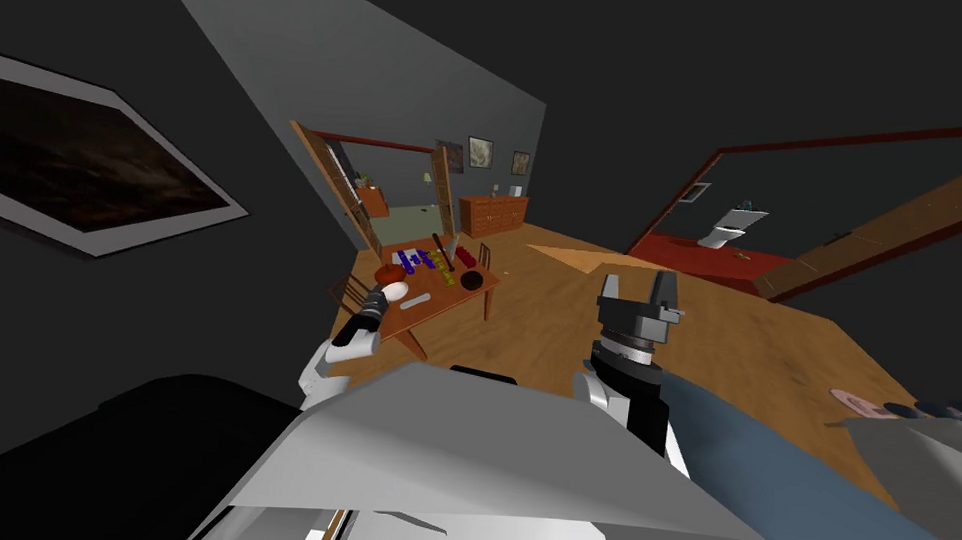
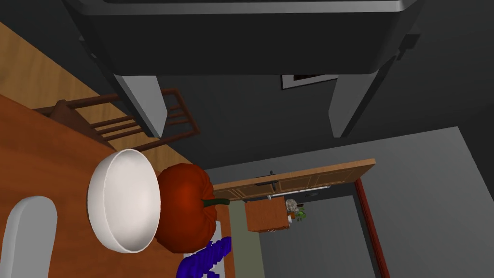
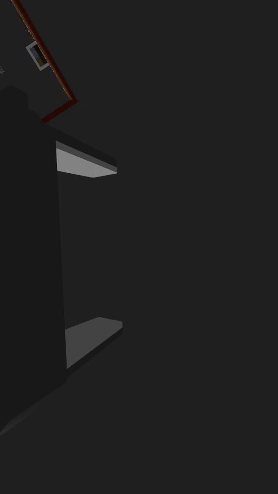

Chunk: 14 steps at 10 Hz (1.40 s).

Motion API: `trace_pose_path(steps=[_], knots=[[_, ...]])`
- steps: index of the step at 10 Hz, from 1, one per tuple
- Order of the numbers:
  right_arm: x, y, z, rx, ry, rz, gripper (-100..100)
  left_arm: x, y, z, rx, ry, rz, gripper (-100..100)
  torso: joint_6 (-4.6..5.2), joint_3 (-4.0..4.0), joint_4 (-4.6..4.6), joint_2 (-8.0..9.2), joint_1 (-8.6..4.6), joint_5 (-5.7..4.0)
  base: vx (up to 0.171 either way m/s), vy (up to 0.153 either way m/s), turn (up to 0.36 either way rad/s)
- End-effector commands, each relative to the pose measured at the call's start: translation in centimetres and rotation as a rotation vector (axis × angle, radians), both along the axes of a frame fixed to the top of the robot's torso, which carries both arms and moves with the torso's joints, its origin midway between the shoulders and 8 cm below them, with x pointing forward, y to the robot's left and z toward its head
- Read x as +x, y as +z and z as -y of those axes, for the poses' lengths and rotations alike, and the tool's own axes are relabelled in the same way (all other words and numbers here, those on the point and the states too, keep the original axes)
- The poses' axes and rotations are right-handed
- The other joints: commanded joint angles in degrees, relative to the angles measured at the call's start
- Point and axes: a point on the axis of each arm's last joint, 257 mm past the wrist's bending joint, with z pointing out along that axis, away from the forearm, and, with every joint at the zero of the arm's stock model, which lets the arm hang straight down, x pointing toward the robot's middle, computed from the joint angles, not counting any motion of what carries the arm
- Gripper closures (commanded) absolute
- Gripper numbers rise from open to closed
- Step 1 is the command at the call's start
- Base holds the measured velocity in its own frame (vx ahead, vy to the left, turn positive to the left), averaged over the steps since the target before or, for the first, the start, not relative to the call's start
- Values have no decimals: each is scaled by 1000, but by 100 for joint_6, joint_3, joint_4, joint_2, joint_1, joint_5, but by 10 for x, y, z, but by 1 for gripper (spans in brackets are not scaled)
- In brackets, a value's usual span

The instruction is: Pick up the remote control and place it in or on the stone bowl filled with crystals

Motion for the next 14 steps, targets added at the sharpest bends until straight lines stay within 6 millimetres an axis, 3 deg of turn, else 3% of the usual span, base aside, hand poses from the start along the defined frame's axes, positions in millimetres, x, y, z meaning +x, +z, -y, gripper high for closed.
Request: trace_pose_path(steps=[1, 2, 3, 4, 5, 8, 9, 10, 14], knots=[[0, 0, 0, 0, 0, 0, 0, -4, -17, -14, -28, 30, -42, -100, 0, 0, 0, 0, 0, 0, -7, -9, -114], [0, 0, 0, 0, 0, 0, 0, -13, -29, -34, -57, 76, -74, -100, -4, -1, -1, -2, 4, 1, -4, -16, -269], [0, 0, 0, 0, 0, 0, 0, -15, -34, -34, -66, 81, -92, -100, 1, -2, 0, -3, 2, 1, -2, -5, -108], [0, 0, 0, 0, 0, 0, 0, -25, -47, -53, -99, 128, -126, -100, -6, -1, -1, -2, 5, 1, 2, -11, -215], [0, 0, 0, 0, 0, 0, 0, -27, -52, -53, -108, 132, -142, -100, -1, -2, -1, -4, 4, 1, 4, -3, -103], [0, 0, 0, 0, 0, 0, 0, -52, -80, -85, -184, 226, -212, -100, -6, -4, -2, -7, 8, 2, 12, 0, -177], [0, 0, 0, 0, 0, 0, 0, -56, -87, -84, -200, 233, -239, -100, -2, -6, -2, -10, 7, 2, 17, 6, -105], [0, 0, 0, 0, 0, 0, 0, -68, -99, -98, -235, 275, -261, -100, -6, -6, -3, -10, 10, 3, 21, 9, -227], [0, 0, 0, 0, 0, 0, 0, -100, -134, -115, -341, 366, -352, -100, -7, -8, -3, -13, 17, 4, 24, 23, -142]])
